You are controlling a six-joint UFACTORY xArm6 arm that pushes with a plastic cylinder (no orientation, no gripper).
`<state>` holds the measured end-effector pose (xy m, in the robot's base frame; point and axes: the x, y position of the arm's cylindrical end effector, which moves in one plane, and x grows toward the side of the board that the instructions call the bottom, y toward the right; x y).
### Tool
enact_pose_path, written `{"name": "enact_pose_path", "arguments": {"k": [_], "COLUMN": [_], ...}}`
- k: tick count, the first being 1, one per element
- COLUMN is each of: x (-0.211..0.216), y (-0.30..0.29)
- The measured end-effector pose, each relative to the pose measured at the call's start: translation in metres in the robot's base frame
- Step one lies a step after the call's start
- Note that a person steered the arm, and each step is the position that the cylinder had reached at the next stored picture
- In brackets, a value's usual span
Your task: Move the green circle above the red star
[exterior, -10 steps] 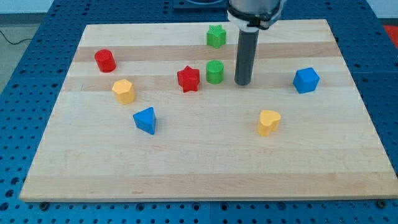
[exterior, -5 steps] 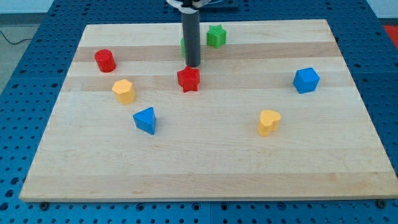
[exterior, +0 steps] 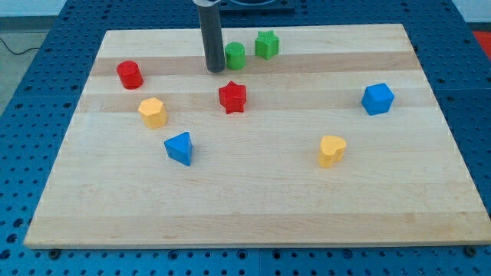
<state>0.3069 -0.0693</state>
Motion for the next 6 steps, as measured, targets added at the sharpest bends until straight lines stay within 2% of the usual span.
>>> {"name": "enact_pose_path", "arguments": {"k": [1, 3, 5, 6], "x": [0.001, -0.029, 0.022, 0.011], "y": [0.002, 0.002, 0.006, 0.012]}}
